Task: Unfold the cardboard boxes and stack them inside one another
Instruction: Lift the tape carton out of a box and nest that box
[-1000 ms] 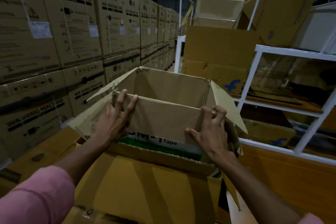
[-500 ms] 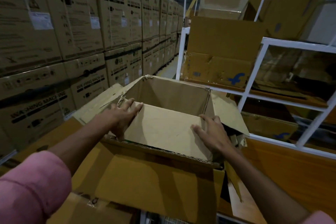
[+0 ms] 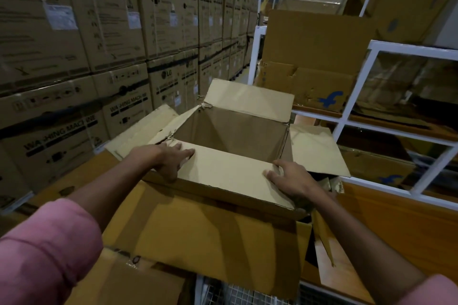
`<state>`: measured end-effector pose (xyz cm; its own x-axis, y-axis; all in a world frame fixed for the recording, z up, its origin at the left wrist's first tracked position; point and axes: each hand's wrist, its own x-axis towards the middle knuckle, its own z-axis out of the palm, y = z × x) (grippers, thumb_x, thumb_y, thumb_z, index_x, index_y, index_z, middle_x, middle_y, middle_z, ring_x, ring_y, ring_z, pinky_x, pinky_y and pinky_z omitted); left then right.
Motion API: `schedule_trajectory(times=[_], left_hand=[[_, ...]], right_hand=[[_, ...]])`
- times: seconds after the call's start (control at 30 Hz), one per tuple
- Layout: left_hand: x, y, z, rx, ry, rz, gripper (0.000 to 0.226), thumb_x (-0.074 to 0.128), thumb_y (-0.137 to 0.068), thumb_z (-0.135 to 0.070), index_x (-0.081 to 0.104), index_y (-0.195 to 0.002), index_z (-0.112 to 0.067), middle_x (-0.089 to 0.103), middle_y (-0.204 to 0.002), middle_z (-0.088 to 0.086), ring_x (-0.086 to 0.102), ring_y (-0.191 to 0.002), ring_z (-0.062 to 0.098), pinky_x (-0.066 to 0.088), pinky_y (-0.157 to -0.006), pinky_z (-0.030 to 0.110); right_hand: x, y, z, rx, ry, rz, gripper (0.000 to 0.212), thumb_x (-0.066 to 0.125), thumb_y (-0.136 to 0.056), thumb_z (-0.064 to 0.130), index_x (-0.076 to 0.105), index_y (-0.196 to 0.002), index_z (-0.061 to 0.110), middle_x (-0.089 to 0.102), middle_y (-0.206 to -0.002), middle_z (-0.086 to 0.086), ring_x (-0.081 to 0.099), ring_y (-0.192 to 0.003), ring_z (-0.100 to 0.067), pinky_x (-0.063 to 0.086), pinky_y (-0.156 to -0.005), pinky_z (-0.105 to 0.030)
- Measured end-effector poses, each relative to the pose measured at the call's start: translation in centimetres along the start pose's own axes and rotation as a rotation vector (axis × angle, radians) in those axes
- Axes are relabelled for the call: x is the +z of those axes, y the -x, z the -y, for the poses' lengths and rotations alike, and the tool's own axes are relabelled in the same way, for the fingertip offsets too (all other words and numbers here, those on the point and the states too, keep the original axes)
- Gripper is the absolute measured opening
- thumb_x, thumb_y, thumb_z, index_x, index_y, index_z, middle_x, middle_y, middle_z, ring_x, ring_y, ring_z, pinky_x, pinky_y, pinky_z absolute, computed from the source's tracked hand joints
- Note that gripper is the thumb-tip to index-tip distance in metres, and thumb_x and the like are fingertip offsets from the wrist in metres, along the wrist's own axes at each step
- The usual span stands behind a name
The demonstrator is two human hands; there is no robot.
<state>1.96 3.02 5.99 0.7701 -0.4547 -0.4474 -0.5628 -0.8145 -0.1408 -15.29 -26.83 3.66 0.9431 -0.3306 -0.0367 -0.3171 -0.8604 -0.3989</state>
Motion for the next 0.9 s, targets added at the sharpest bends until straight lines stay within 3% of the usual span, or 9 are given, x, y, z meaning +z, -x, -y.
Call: schedule_trajectory(times=[0.13,0.27,0.37,0.43,0.53,0.63,0.8,0.9], left_hand=[[-0.7,1.3,-0.5,0.021,0.034,0.07,0.102,0.061,-0.094,-0.01,-0.011,-0.161,-0.04,-0.014,-0.171,0.006,0.018,-0.154,0.039,0.043,-0.113,0.047],[-2.2,3.3,-2.2,0.145,0.096,0.091,0.095,0.064,-0.099,-0.034,-0.005,-0.164,-0.032,-0.009,-0.172,0.007,0.018,-0.155,0.035,0.028,-0.12,0.045],[-2.0,3.4,-3.7,0.228,0.258,-0.014,0.087,0.06,-0.096,-0.057,0.013,-0.164,-0.029,0.013,-0.171,0.001,0.022,-0.155,0.027,0.022,-0.122,0.042],[-1.6,2.8,-4.7,0.22,0.385,-0.143,0.081,0.058,-0.095,-0.062,0.03,-0.16,-0.024,0.034,-0.164,0.002,0.037,-0.147,0.026,0.032,-0.119,0.043],[-1.1,1.4,-5.5,0.135,0.414,-0.388,0.067,0.058,-0.096,-0.057,0.047,-0.147,-0.016,0.052,-0.151,0.009,0.051,-0.132,0.029,0.046,-0.106,0.047],[-0.2,-0.5,-4.8,0.0,0.331,-0.54,0.07,0.054,-0.096,-0.06,0.043,-0.15,-0.016,0.035,-0.162,0.011,0.035,-0.145,0.036,0.036,-0.115,0.057],[0.8,-2.6,-2.8,-0.306,0.304,-0.531,0.079,0.041,-0.093,-0.073,0.041,-0.149,-0.018,0.043,-0.154,0.016,0.035,-0.139,0.043,0.031,-0.11,0.061],[1.2,-3.5,-2.3,-0.33,0.335,-0.461,0.087,0.03,-0.091,-0.08,0.028,-0.159,-0.025,0.029,-0.164,0.012,0.031,-0.143,0.047,0.025,-0.111,0.063]], right_hand=[[-0.4,0.2,0.5,0.005,0.058,0.008,0.062,0.048,-0.1,0.059,0.051,-0.146,0.017,0.059,-0.142,-0.009,0.057,-0.124,-0.029,0.05,-0.098,-0.043],[-0.2,0.9,0.9,0.038,0.229,-0.093,0.061,0.043,-0.097,0.068,0.06,-0.135,0.023,0.063,-0.132,-0.006,0.058,-0.118,-0.029,0.052,-0.092,-0.045],[-0.2,1.4,1.5,0.017,0.339,-0.193,0.055,0.042,-0.099,0.063,0.065,-0.122,0.019,0.064,-0.124,-0.009,0.049,-0.124,-0.032,0.051,-0.089,-0.046],[-0.2,1.5,2.0,-0.015,0.321,-0.21,0.053,0.042,-0.1,0.062,0.065,-0.119,0.019,0.065,-0.121,-0.009,0.045,-0.126,-0.032,0.052,-0.089,-0.046],[0.0,1.4,2.3,-0.073,0.265,-0.188,0.054,0.042,-0.1,0.063,0.064,-0.125,0.02,0.064,-0.127,-0.007,0.046,-0.129,-0.031,0.05,-0.095,-0.047],[0.4,1.1,2.5,-0.117,0.242,-0.132,0.055,0.042,-0.099,0.063,0.061,-0.131,0.023,0.061,-0.133,-0.008,0.05,-0.127,-0.03,0.046,-0.103,-0.048],[1.3,0.8,2.4,-0.129,0.241,-0.091,0.055,0.041,-0.098,0.067,0.059,-0.133,0.029,0.059,-0.137,-0.005,0.052,-0.127,-0.028,0.042,-0.107,-0.051],[1.2,0.8,2.4,-0.13,0.25,-0.083,0.054,0.041,-0.098,0.065,0.058,-0.134,0.029,0.057,-0.14,-0.006,0.05,-0.129,-0.028,0.041,-0.109,-0.052]])
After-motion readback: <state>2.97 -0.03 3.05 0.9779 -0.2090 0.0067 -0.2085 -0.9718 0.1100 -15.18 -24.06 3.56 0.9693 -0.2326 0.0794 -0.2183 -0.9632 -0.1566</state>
